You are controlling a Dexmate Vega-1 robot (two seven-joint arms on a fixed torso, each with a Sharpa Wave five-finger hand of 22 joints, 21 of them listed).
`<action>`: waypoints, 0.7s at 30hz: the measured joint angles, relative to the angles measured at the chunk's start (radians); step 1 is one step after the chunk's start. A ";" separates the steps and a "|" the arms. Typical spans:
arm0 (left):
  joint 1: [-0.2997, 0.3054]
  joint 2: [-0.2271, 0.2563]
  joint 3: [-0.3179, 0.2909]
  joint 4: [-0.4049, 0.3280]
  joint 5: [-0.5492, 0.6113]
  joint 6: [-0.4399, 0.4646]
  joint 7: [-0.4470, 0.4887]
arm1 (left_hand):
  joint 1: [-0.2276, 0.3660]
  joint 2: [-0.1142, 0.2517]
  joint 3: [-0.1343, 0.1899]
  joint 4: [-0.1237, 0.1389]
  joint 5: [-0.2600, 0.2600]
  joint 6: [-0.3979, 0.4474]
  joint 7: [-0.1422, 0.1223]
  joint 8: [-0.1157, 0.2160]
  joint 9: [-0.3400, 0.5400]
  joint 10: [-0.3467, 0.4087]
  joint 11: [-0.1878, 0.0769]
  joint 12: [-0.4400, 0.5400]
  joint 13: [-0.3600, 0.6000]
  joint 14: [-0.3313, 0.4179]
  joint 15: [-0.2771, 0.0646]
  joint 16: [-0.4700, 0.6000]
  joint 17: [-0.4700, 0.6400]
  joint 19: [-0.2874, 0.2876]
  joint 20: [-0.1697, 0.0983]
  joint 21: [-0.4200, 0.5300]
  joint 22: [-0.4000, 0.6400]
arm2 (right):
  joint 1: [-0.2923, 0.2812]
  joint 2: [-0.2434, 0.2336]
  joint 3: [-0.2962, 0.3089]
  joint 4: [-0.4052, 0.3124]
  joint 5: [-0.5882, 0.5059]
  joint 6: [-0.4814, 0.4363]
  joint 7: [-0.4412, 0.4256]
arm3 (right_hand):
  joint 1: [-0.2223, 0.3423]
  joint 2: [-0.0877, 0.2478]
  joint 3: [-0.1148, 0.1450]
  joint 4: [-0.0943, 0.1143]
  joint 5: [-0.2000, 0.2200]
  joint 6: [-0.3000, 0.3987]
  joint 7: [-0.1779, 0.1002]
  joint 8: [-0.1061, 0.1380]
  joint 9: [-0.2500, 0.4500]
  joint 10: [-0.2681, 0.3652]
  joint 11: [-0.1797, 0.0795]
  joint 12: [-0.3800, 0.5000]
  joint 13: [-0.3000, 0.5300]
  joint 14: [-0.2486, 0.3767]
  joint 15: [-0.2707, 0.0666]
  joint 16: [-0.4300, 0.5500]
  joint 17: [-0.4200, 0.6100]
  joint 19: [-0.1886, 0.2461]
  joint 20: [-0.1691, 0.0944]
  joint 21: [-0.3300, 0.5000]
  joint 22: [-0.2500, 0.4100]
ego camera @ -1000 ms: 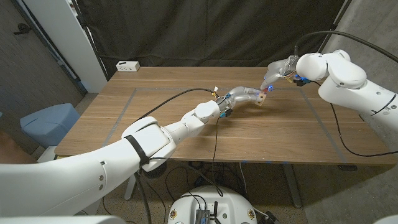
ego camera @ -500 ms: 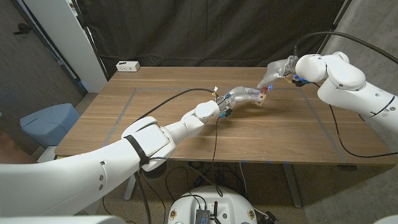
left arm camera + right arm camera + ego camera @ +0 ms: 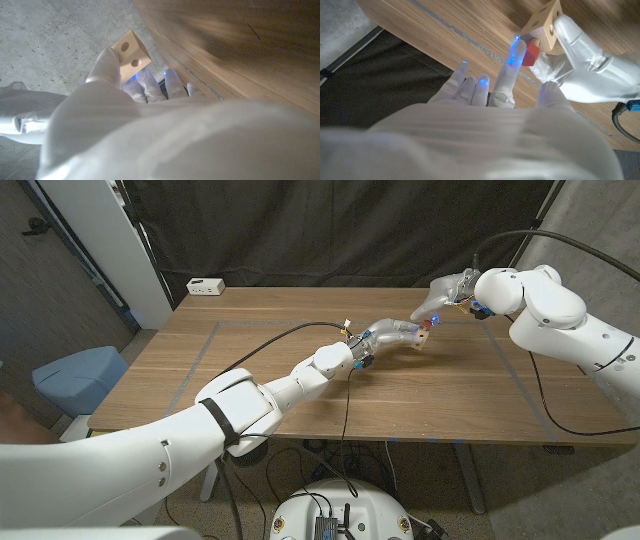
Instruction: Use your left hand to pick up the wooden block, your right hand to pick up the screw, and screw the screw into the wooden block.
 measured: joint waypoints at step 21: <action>0.008 0.003 -0.004 -0.008 0.005 -0.017 -0.002 | 0.000 0.000 0.000 0.000 0.005 0.000 0.000 0.000 0.000 -0.004 0.001 0.001 0.000 0.000 0.000 -0.008 -0.001 0.000 0.000 0.000 0.000 | 0.006 -0.021 0.006 -0.027 -0.005 -0.032 0.080 | -0.002 0.006 -0.011 -0.029 0.037 -0.290 0.003 -0.109 0.040 -0.089 0.081 -0.035 0.007 -0.039 0.003 -0.033 0.000 -0.035 0.016 -0.005 0.000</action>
